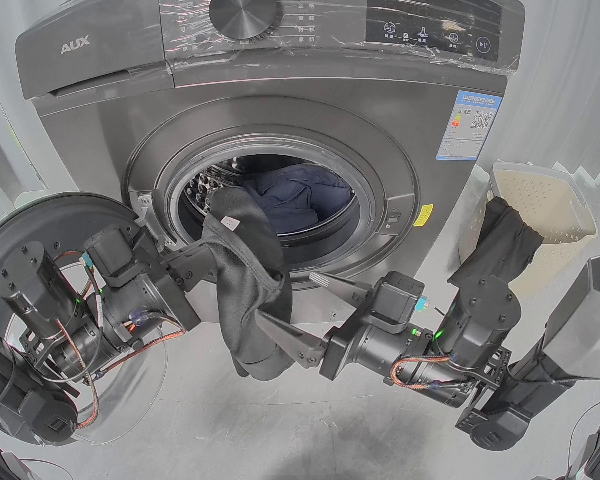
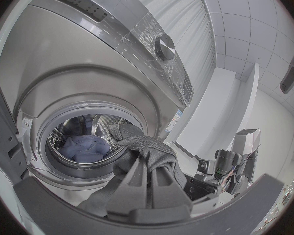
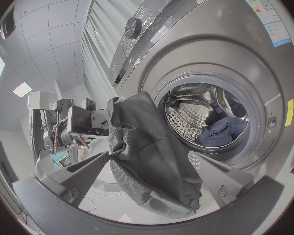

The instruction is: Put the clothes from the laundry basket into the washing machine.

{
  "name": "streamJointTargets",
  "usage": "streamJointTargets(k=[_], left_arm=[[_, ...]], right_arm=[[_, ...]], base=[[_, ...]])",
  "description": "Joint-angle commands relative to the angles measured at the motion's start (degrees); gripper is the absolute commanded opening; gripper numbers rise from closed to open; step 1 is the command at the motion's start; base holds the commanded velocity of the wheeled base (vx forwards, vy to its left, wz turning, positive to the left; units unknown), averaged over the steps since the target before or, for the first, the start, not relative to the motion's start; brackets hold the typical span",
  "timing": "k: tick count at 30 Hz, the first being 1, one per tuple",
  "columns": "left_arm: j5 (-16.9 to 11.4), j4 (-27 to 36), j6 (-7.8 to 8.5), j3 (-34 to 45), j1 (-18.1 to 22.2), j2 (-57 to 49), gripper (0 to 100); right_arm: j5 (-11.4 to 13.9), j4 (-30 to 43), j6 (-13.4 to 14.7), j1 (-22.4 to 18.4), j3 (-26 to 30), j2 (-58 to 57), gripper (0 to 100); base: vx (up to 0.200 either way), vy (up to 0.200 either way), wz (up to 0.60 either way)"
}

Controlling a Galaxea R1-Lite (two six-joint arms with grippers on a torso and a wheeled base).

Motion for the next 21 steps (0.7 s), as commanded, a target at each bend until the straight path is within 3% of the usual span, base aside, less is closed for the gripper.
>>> streamJointTargets(k=[1, 21], left_arm=[[0.0, -0.1, -0.03, -0.1, -0.1, 0.8, 0], [0.0, -0.1, -0.03, -0.3, 0.2, 1.1, 0]], right_arm=[[0.1, -0.1, 0.0, 1.3, -0.5, 1.9, 100], [-1.3, -0.1, 0.6, 5.3, -0.5, 1.9, 100]], base=[[0.0, 0.0, 0.0], [0.0, 0.0, 0.0]])
